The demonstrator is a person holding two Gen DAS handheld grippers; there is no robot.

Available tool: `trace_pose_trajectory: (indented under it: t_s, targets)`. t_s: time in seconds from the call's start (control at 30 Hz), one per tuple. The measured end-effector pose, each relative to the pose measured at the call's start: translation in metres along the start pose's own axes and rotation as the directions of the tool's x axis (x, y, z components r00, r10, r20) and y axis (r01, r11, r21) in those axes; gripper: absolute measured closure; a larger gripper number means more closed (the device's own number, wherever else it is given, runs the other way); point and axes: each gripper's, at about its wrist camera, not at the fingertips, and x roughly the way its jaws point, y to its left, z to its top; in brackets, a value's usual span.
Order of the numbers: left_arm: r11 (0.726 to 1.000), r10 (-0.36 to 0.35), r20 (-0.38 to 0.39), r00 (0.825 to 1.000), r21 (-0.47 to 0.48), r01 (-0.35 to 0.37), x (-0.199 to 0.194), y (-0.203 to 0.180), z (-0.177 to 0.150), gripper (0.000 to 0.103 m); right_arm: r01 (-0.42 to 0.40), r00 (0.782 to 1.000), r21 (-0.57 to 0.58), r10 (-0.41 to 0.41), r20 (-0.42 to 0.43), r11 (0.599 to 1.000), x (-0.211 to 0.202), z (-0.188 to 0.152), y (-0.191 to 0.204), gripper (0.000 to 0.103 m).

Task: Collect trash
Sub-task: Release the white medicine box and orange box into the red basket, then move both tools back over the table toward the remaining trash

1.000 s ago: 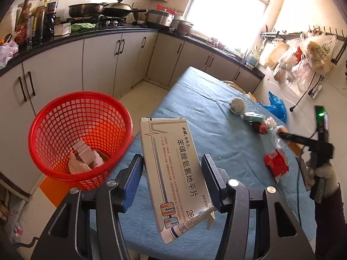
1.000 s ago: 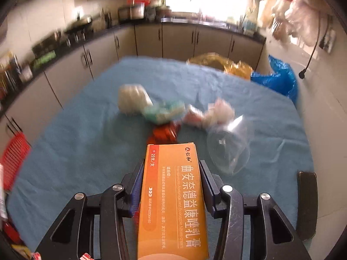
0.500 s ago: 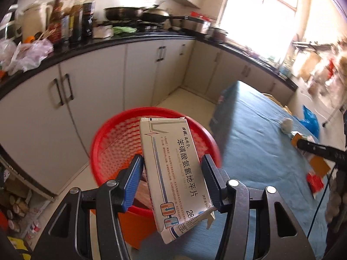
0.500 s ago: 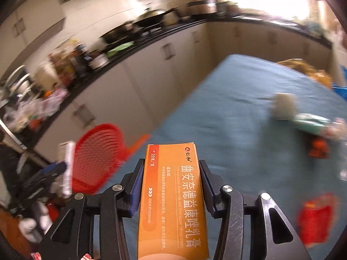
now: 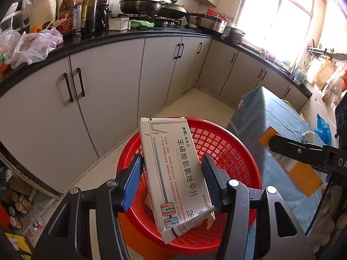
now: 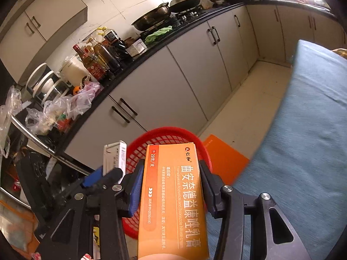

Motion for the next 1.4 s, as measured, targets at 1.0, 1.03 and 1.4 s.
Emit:
trace_pose_trajectory:
  t_s: [1.0,1.03,1.4]
  targets:
    - [0.995,-0.021,0.028,0.999,0.099,0.018,-0.052,-0.07,-0.029,0.031,0.237,0.962,0.035,-0.24,0.132,0.971,-0.126,-0.072,-0.08,0.02]
    - [0.994,-0.021,0.027,0.999,0.106,0.018,-0.053,-0.074,-0.03,0.031,0.242,0.961,0.04,-0.245,0.128,0.97,-0.134,-0.077,-0.086,0.02]
    - [0.973,-0.107,0.004,0.994,0.206,0.104,-0.065,-0.145,-0.04,0.028,0.377,0.9,0.134,-0.397,0.181,0.917,-0.248,-0.127,-0.16,0.02]
